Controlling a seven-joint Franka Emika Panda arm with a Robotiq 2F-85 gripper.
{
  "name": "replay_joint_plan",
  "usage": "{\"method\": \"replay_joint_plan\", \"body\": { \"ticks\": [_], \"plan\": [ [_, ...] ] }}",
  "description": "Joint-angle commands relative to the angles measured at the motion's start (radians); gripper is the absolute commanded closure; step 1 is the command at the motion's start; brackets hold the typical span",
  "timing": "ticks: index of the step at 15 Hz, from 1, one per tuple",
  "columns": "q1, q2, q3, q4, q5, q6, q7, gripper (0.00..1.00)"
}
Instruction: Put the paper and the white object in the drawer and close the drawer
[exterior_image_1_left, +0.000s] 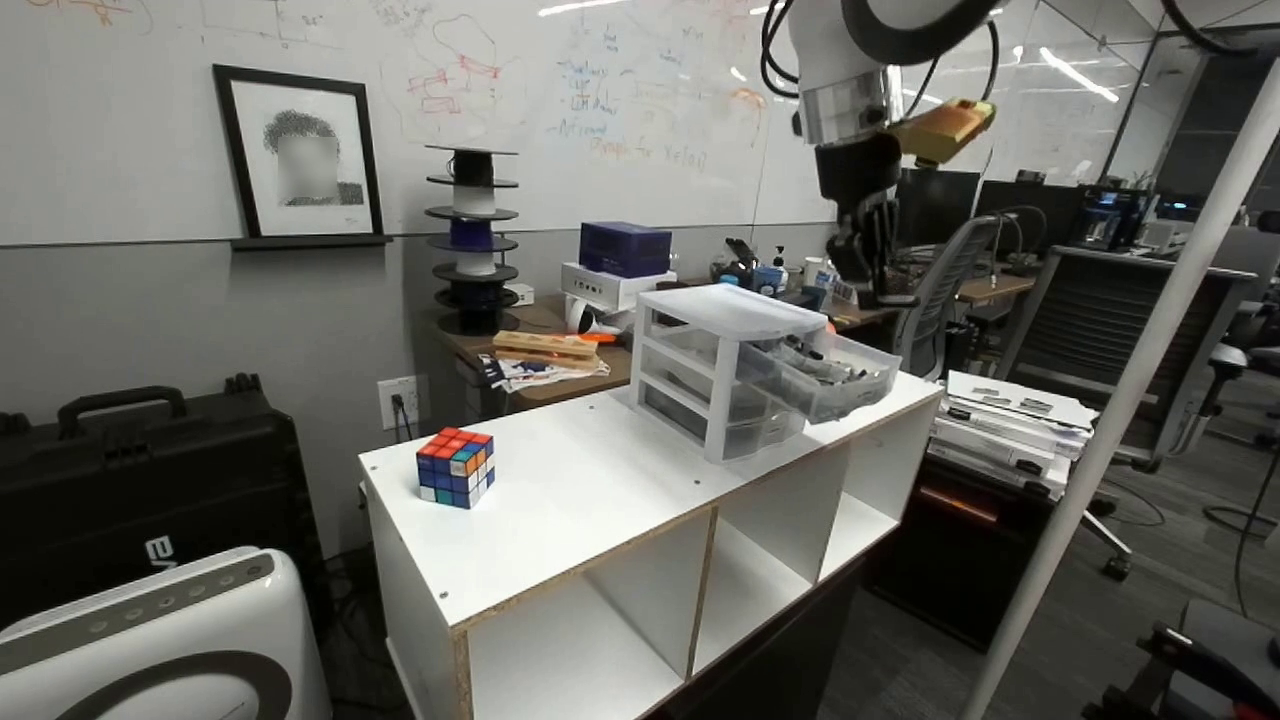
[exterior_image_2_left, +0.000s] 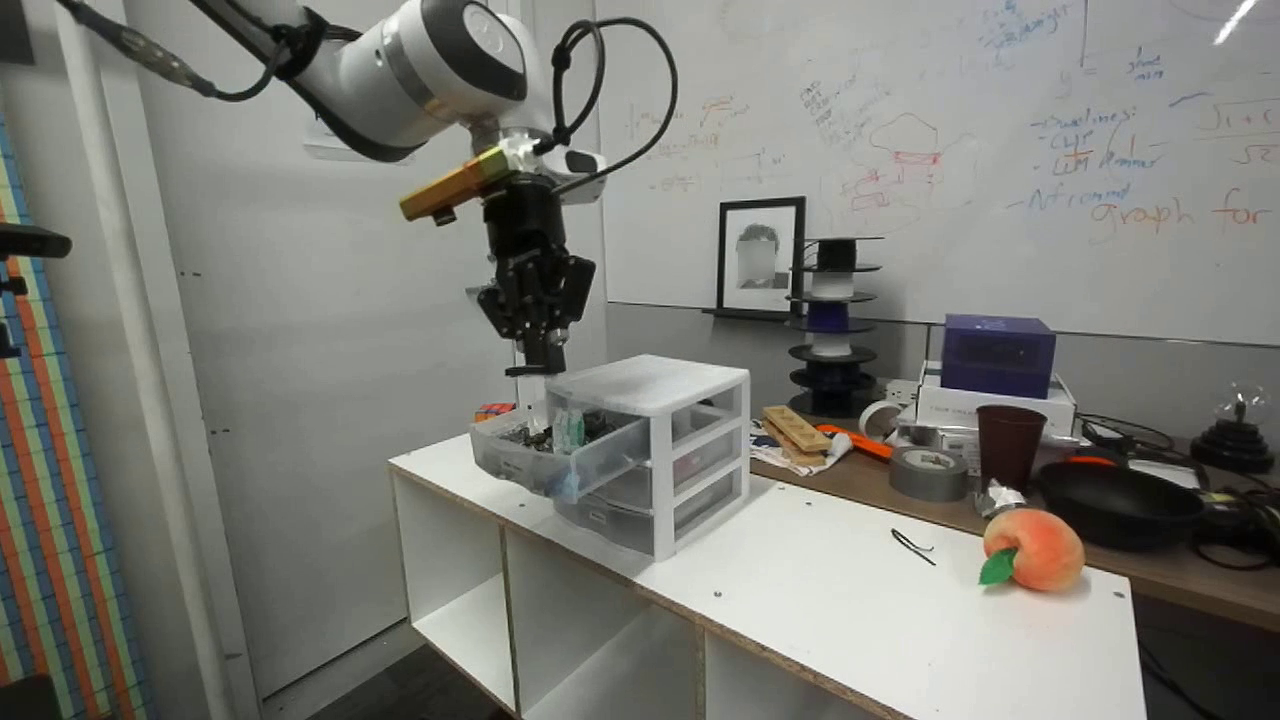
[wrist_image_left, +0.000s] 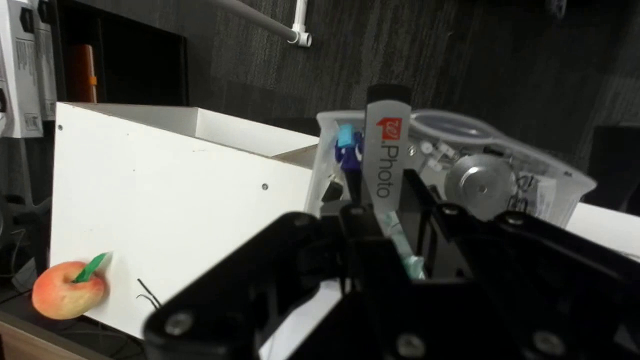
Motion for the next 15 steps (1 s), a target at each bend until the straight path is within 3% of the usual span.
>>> {"method": "replay_joint_plan", "body": {
  "ticks": [1,5,8,15],
  "plan": [
    [0.000,-0.147,0.021,-0.253,-0.085,0.184,0.065,0.95],
    [-0.032,-0.185,0.009,-0.389,-0.116,0.456,0.112,0.95],
    [-0.058,-0.200,-0.001,-0.436,-0.075,0.619,0.112,0.95],
    [-0.084,-0.216,-0.004,-0.436,0.049,0.736,0.072,0.95]
  ]
}}
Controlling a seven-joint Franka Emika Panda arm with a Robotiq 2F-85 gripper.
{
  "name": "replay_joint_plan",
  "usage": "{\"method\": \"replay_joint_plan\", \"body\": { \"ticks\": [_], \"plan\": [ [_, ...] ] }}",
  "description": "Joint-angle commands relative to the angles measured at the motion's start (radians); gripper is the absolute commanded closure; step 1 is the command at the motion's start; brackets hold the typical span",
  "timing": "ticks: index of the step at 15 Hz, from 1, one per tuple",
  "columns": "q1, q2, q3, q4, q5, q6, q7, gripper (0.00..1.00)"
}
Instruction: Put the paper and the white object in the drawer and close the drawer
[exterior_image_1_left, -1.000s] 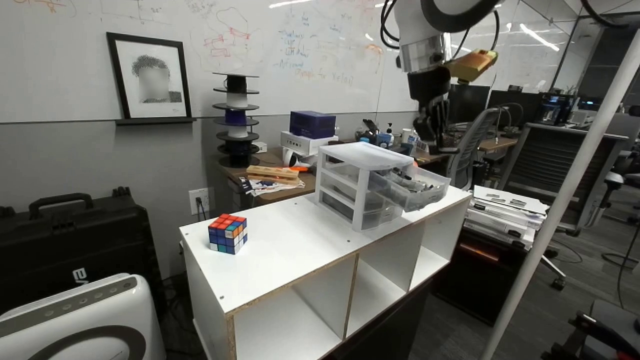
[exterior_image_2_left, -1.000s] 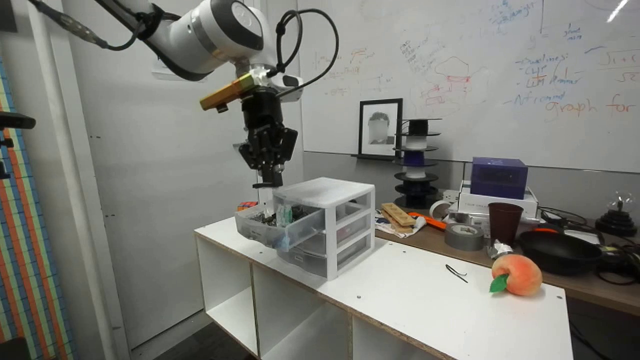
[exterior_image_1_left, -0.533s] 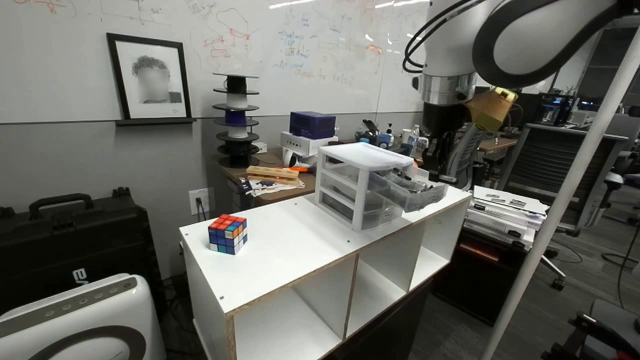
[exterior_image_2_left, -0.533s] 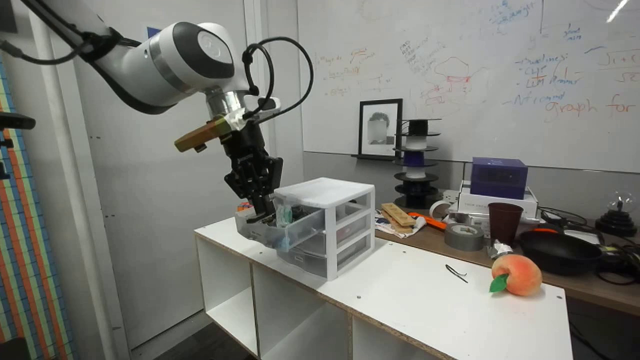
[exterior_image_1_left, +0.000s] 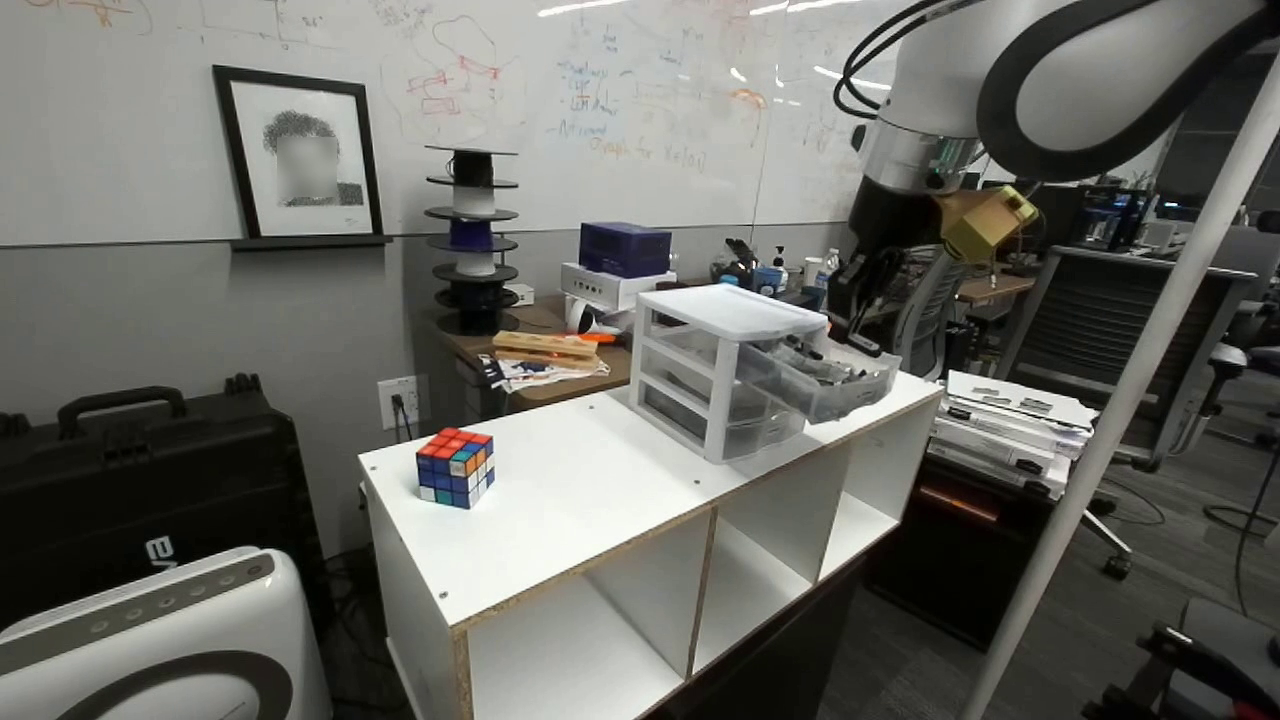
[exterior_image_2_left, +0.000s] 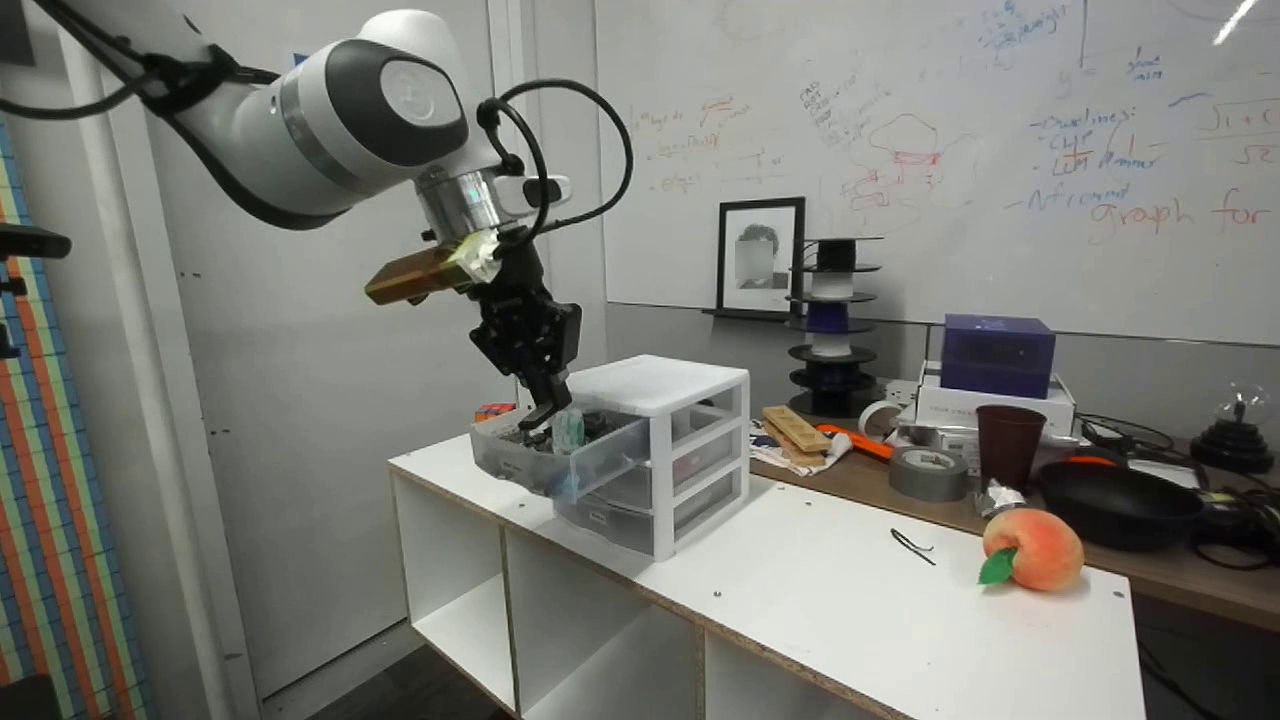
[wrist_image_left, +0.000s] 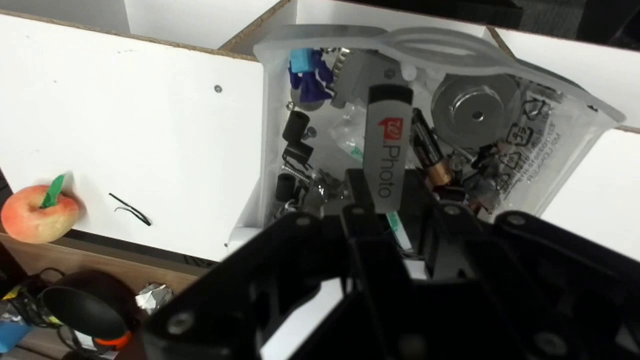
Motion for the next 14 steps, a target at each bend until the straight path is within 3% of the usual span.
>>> {"method": "replay_joint_plan", "body": {
  "ticks": [1,6,7,14],
  "plan": [
    [-0.011,-0.036,-0.001,-0.015,0.050,0.044,-0.026,0.95],
    [-0.023,-0.015,-0.005,0.009,0.064,0.072,-0.024,0.95],
    [-0.025,-0.014,-0.006,0.011,0.057,0.078,-0.019,0.61],
    [-0.030,-0.026,-0.010,0.021,0.062,0.058,-0.017,0.09]
  ]
}}
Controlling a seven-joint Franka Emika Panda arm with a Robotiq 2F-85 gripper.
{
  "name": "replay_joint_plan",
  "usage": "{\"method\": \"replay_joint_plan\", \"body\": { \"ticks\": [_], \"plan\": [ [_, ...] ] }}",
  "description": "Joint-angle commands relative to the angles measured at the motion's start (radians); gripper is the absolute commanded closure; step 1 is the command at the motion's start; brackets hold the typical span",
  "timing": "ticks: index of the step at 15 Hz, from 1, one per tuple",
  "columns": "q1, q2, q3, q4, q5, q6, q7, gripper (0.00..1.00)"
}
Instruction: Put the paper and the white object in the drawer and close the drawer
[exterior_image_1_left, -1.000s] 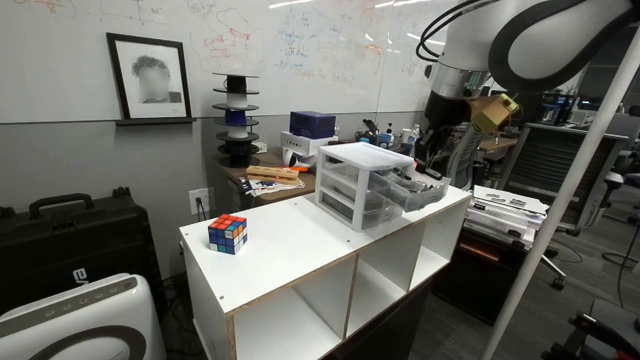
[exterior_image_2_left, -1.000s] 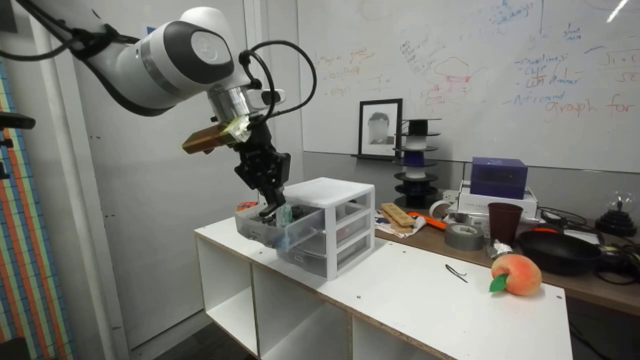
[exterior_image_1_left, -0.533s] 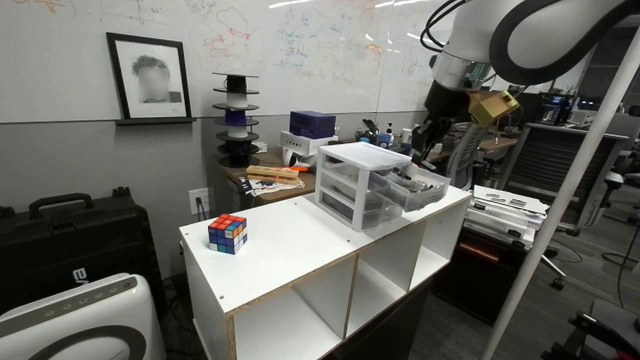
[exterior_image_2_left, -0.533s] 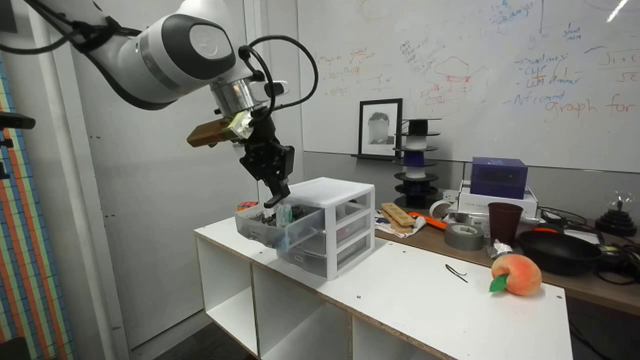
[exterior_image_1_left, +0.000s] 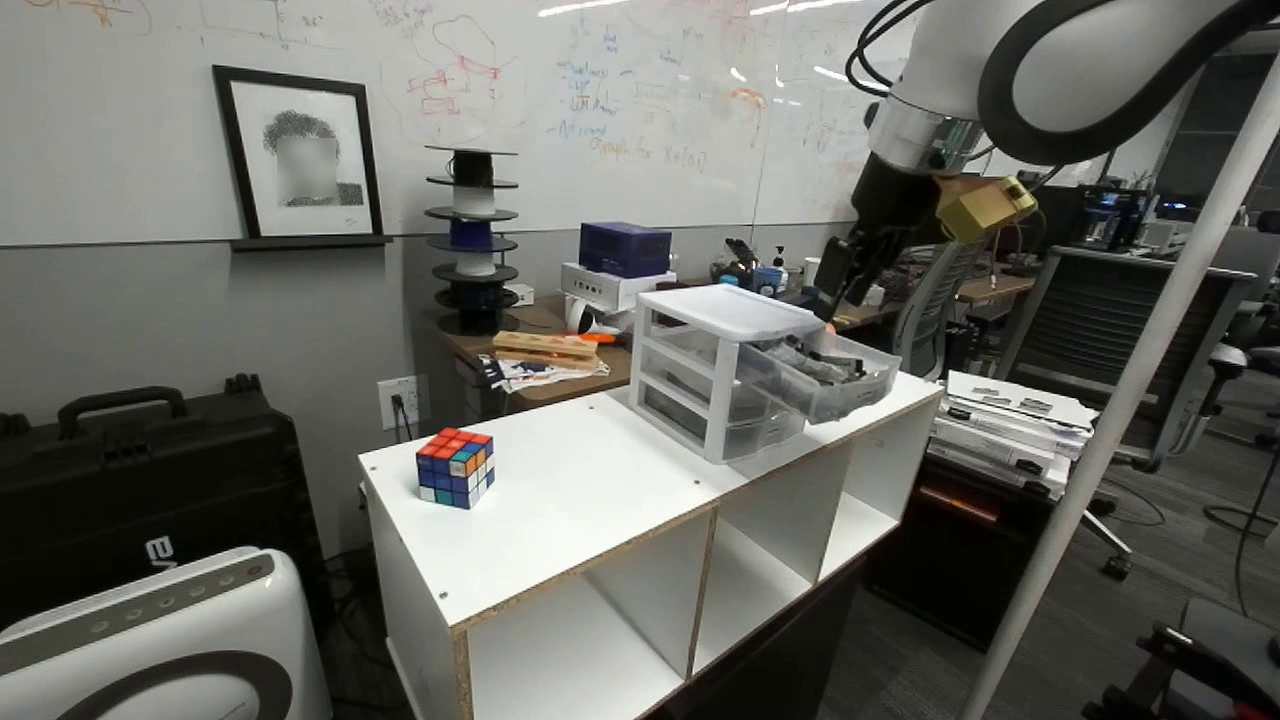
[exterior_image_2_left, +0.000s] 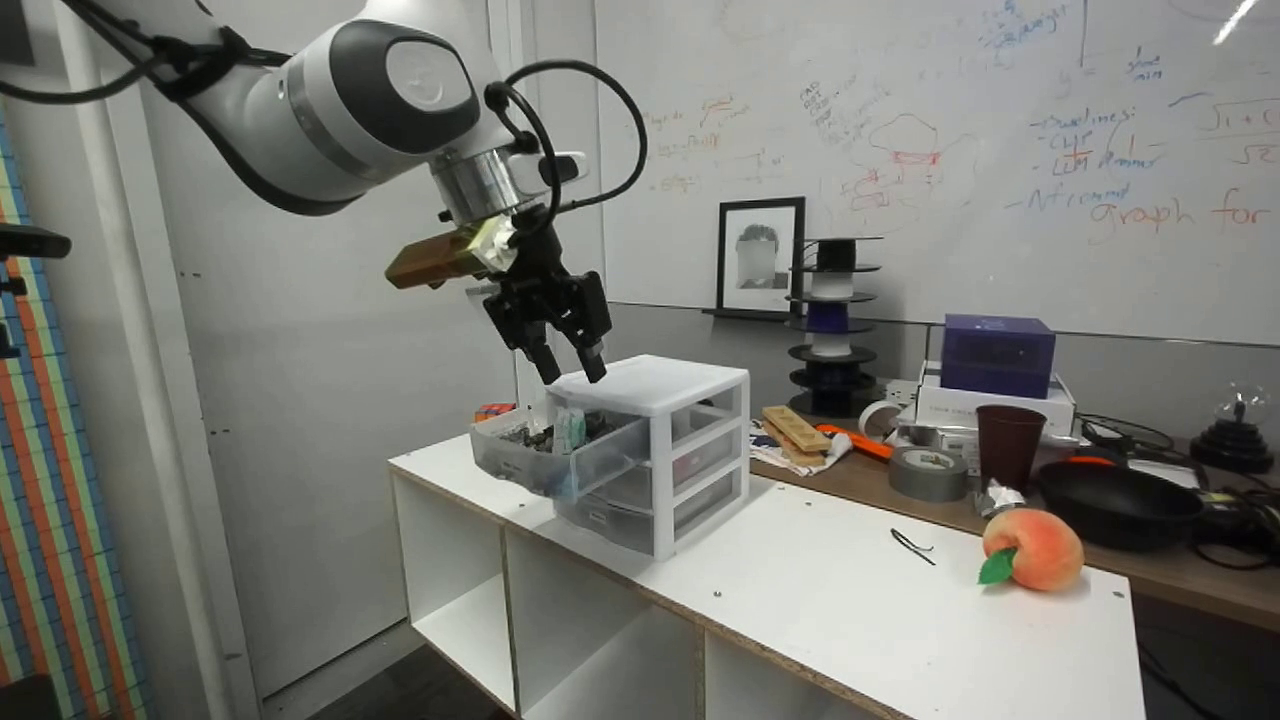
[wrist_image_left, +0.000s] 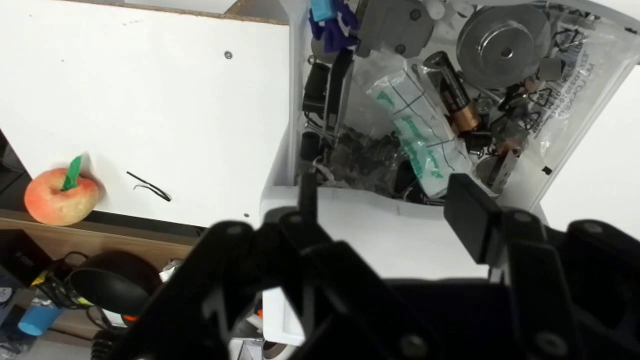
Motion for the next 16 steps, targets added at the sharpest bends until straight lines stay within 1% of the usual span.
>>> {"method": "replay_joint_plan", "body": {
  "ticks": [1,3,4,6,10,13,16],
  "plan": [
    [-0.008,-0.027,0.003,0.015,-0.016,-0.048,0.034,0.00],
    [-0.005,-0.072,0.013,0.004,-0.048,-0.151,0.120,0.00],
    [0.001,-0.097,0.019,-0.008,-0.030,-0.199,0.128,0.00],
    [0.011,-0.151,0.035,-0.030,0.017,-0.301,0.118,0.00],
    [0.036,-0.257,0.060,-0.086,0.099,-0.438,0.045,0.01],
    [0.030,-0.270,0.069,-0.090,0.094,-0.500,0.053,0.00],
    [0.017,-0.225,0.053,-0.070,0.101,-0.544,0.037,0.00]
  ]
}}
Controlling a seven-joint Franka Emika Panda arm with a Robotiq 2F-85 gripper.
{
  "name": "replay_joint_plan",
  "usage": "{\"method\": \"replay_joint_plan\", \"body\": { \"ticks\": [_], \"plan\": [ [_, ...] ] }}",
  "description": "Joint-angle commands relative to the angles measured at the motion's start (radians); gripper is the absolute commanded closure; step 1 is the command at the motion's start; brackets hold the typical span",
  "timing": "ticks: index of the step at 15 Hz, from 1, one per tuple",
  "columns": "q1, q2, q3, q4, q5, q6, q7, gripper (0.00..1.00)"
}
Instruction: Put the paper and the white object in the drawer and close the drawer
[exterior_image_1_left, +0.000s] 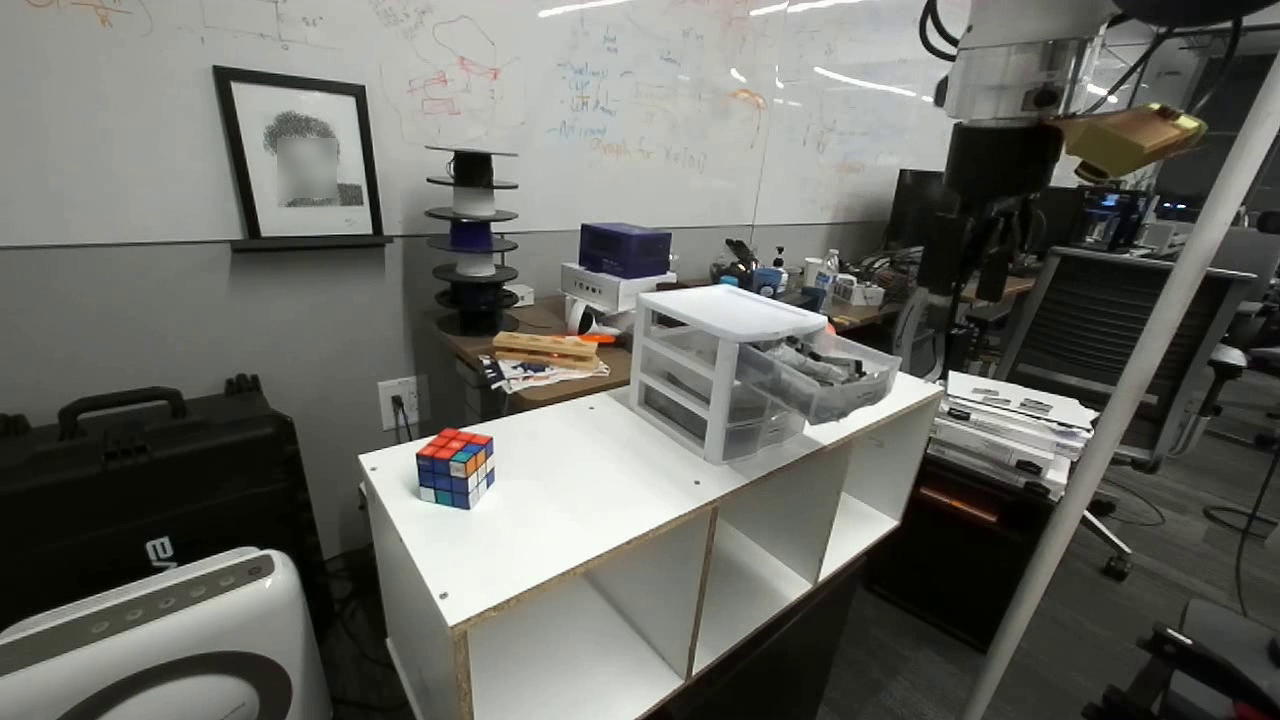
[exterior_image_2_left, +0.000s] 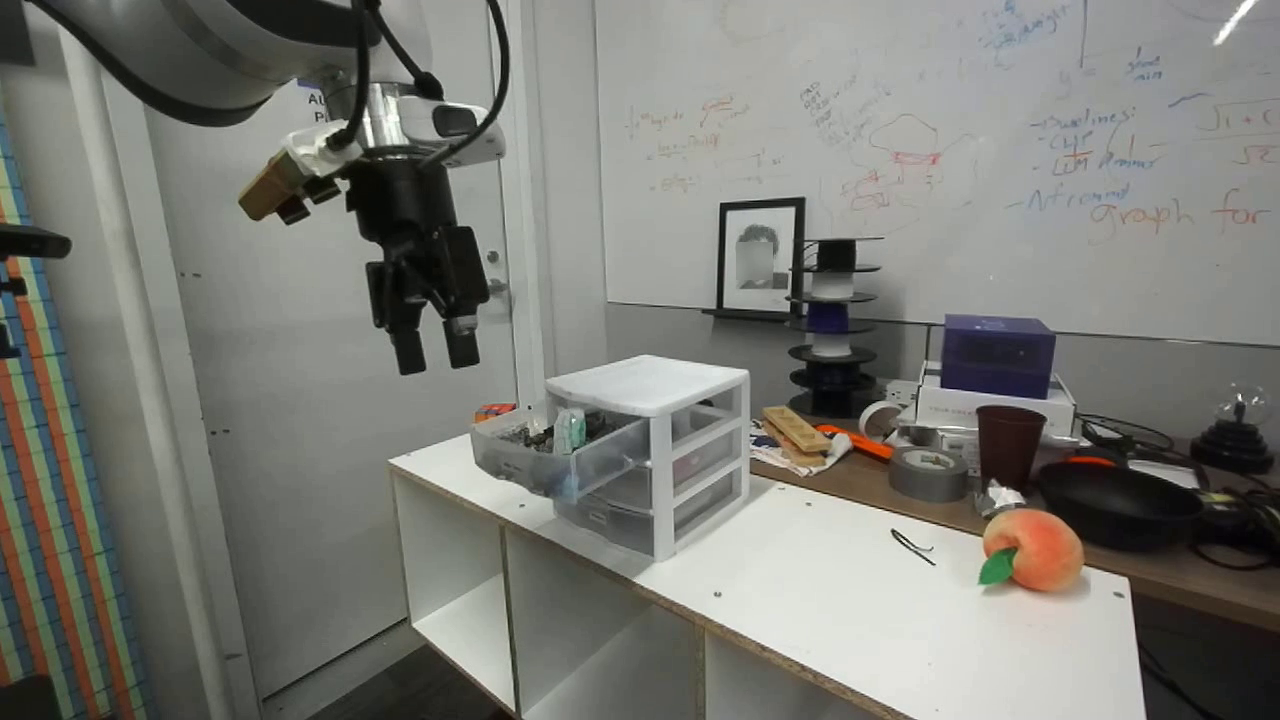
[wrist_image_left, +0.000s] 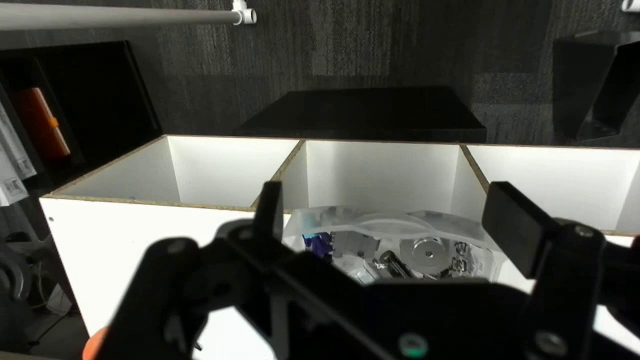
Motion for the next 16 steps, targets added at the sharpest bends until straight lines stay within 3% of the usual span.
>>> {"method": "replay_joint_plan", "body": {
  "ticks": [1,7,8,9,11,16],
  "plan": [
    [-0.015,0.037,-0.018,0.018,0.035,-0.050,-0.053,0.00],
    [-0.025,0.164,-0.056,0.056,0.057,-0.018,-0.153,0.00],
    [-0.025,0.183,-0.058,0.065,0.060,-0.018,-0.160,0.06],
    [-0.024,0.198,-0.058,0.073,0.063,-0.014,-0.166,0.27],
    [-0.023,0.225,-0.058,0.086,0.068,0.014,-0.184,0.33],
    [-0.021,0.282,-0.056,0.116,0.066,0.134,-0.224,0.72]
  ]
}}
